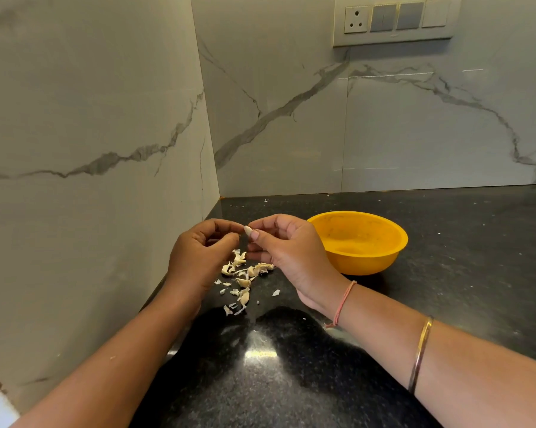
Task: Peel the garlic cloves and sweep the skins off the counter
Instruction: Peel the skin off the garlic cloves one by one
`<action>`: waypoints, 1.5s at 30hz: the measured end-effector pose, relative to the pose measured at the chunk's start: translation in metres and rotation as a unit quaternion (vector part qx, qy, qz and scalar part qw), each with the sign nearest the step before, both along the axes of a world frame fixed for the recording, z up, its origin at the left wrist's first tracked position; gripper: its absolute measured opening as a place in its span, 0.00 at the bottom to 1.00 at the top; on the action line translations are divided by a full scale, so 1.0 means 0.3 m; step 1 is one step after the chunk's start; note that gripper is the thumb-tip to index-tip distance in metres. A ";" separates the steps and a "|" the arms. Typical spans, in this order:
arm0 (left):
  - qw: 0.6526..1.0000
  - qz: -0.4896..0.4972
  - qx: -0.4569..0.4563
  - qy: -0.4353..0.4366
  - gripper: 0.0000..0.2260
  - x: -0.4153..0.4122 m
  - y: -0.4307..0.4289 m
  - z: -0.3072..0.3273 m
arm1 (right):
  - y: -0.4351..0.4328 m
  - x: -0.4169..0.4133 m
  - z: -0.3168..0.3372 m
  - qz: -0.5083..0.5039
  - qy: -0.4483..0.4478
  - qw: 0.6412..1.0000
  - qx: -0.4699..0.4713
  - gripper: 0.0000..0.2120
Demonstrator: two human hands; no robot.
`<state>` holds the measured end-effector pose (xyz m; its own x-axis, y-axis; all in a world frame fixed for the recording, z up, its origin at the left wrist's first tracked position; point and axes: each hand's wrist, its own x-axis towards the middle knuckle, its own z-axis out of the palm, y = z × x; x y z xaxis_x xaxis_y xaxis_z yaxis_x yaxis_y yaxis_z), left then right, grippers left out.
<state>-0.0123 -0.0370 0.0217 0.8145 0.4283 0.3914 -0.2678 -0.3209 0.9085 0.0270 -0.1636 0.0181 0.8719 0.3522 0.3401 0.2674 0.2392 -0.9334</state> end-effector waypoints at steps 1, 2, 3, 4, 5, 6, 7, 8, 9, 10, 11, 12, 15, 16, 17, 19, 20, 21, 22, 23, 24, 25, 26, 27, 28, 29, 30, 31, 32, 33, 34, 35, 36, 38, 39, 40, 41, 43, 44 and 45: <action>1.000 -0.006 -0.006 -0.003 0.09 -0.002 -0.003 0.003 | 0.001 0.000 -0.003 -0.007 -0.012 1.000 -0.009 0.04; 1.000 -0.011 -0.013 -0.005 0.08 -0.003 -0.004 0.003 | 0.002 -0.001 -0.005 -0.011 -0.021 1.000 -0.016 0.03; 1.000 -0.013 -0.018 -0.006 0.08 -0.004 -0.004 0.003 | 0.003 -0.001 -0.006 -0.015 -0.027 0.999 -0.021 0.03; 1.000 -0.012 -0.022 -0.007 0.07 -0.004 -0.004 0.002 | 0.002 0.000 -0.005 -0.017 -0.035 0.999 -0.027 0.03; 1.000 -0.010 -0.025 -0.006 0.07 -0.003 -0.003 0.001 | 0.002 0.001 -0.005 -0.021 -0.046 0.998 -0.037 0.03; 1.000 -0.008 -0.027 -0.005 0.06 -0.002 -0.002 0.001 | 0.002 0.001 -0.005 -0.023 -0.060 0.997 -0.048 0.03; 1.000 -0.007 -0.027 -0.003 0.05 -0.002 -0.002 0.001 | 0.003 0.002 -0.006 -0.028 -0.077 0.995 -0.060 0.03; 1.000 -0.007 -0.026 -0.002 0.05 -0.002 -0.003 0.001 | 0.004 0.003 -0.008 -0.036 -0.097 0.992 -0.072 0.04; 1.000 -0.008 -0.025 -0.001 0.05 -0.002 -0.004 0.001 | 0.006 0.005 -0.011 -0.048 -0.117 0.988 -0.086 0.04; 1.000 -0.009 -0.026 0.000 0.05 -0.001 -0.004 0.002 | 0.009 0.006 -0.014 -0.060 -0.137 0.984 -0.098 0.05; 1.000 -0.012 -0.026 0.002 0.05 0.000 -0.005 0.002 | 0.011 0.007 -0.016 -0.071 -0.153 0.980 -0.107 0.06; 0.999 -0.014 -0.028 0.004 0.06 0.002 -0.004 0.001 | 0.013 0.006 -0.019 -0.078 -0.165 0.977 -0.114 0.06; 0.998 -0.027 -0.052 0.009 0.06 0.006 -0.003 -0.004 | 0.013 0.003 -0.019 -0.071 -0.172 0.976 -0.117 0.07; 0.997 -0.033 -0.066 0.012 0.06 0.007 -0.003 -0.005 | 0.013 0.001 -0.018 -0.066 -0.171 0.976 -0.116 0.07; 0.996 -0.041 -0.080 0.015 0.06 0.008 -0.002 -0.006 | 0.012 0.000 -0.017 -0.063 -0.169 0.977 -0.115 0.08; 0.992 -0.055 -0.108 0.022 0.06 0.009 -0.001 -0.008 | 0.010 0.000 -0.012 -0.053 -0.153 0.981 -0.107 0.07; 0.990 -0.062 -0.123 0.025 0.06 0.011 0.000 -0.010 | 0.008 -0.001 -0.009 -0.042 -0.135 0.985 -0.098 0.06; 0.988 -0.070 -0.136 0.028 0.06 0.013 0.001 -0.011 | 0.006 -0.002 -0.006 -0.028 -0.110 0.990 -0.084 0.05; 0.986 -0.074 -0.145 0.032 0.06 0.016 0.002 -0.012 | 0.005 -0.004 -0.004 -0.011 -0.079 0.995 -0.064 0.05; 0.985 -0.075 -0.148 0.037 0.06 0.018 0.004 -0.014 | 0.002 -0.006 -0.001 0.005 -0.050 0.998 -0.041 0.04; 0.986 -0.074 -0.144 0.044 0.05 0.020 0.006 -0.016 | 0.001 -0.007 0.002 0.018 -0.026 0.999 -0.019 0.04; 0.987 -0.071 -0.135 0.053 0.05 0.022 0.009 -0.019 | -0.001 -0.007 0.004 0.028 -0.008 1.000 0.002 0.03; 0.988 -0.065 -0.124 0.062 0.05 0.024 0.011 -0.022 | -0.002 -0.007 0.007 0.036 0.005 0.999 0.020 0.03; 0.990 -0.056 -0.112 0.070 0.05 0.026 0.014 -0.025 | -0.004 -0.006 0.010 0.042 0.015 0.998 0.034 0.03; 0.991 -0.043 -0.101 0.074 0.05 0.027 0.016 -0.027 | -0.006 -0.005 0.012 0.046 0.022 0.998 0.042 0.03; 0.992 -0.027 -0.093 0.074 0.05 0.029 0.017 -0.028 | -0.007 -0.004 0.014 0.049 0.027 0.997 0.046 0.03; 0.993 -0.014 -0.091 0.070 0.06 0.028 0.019 -0.029 | -0.008 -0.004 0.015 0.051 0.031 0.997 0.047 0.03; 0.994 -0.006 -0.095 0.062 0.07 0.027 0.019 -0.026 | -0.008 -0.005 0.016 0.052 0.033 0.997 0.045 0.03; 0.993 -0.003 -0.102 0.053 0.07 0.024 0.019 -0.022 | -0.007 -0.005 0.015 0.050 0.034 0.997 0.042 0.03; 0.993 -0.007 -0.110 0.043 0.07 0.020 0.017 -0.017 | -0.006 -0.006 0.014 0.046 0.034 0.998 0.037 0.04; 0.993 -0.015 -0.113 0.033 0.07 0.018 0.015 -0.012 | -0.005 -0.005 0.013 0.039 0.033 0.998 0.031 0.04; 0.993 -0.023 -0.110 0.026 0.06 0.015 0.013 -0.007 | -0.004 -0.005 0.011 0.032 0.030 0.999 0.026 0.04; 0.994 -0.033 -0.101 0.021 0.06 0.012 0.011 -0.005 | -0.003 -0.005 0.010 0.024 0.026 0.999 0.020 0.04; 0.995 -0.053 -0.083 0.019 0.07 0.006 0.005 -0.001 | -0.004 -0.005 0.009 0.011 0.015 1.000 0.008 0.04; 0.995 -0.060 -0.078 0.019 0.06 0.003 0.003 -0.001 | -0.005 -0.006 0.009 0.005 0.008 1.000 0.003 0.04; 0.995 -0.064 -0.076 0.019 0.06 0.001 0.002 -0.001 | -0.004 -0.006 0.007 0.001 0.000 1.000 -0.001 0.04; 0.995 -0.064 -0.078 0.018 0.06 0.001 0.001 -0.001 | -0.003 -0.007 0.005 -0.003 -0.008 1.000 -0.007 0.04; 0.994 -0.063 -0.087 0.015 0.06 0.002 0.003 -0.002 | 0.002 -0.007 0.001 -0.011 -0.030 0.999 -0.024 0.04; 0.994 -0.062 -0.092 0.015 0.06 0.003 0.004 -0.004 | 0.004 -0.006 -0.002 -0.017 -0.045 0.998 -0.035 0.03; 0.993 -0.062 -0.095 0.015 0.06 0.004 0.005 -0.005 | 0.007 -0.005 -0.004 -0.024 -0.062 0.997 -0.046 0.03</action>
<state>-0.0110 -0.0355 0.0201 0.8758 0.3875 0.2878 -0.2663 -0.1093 0.9577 0.0255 -0.1617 0.0169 0.8425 0.3448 0.4139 0.3905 0.1384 -0.9101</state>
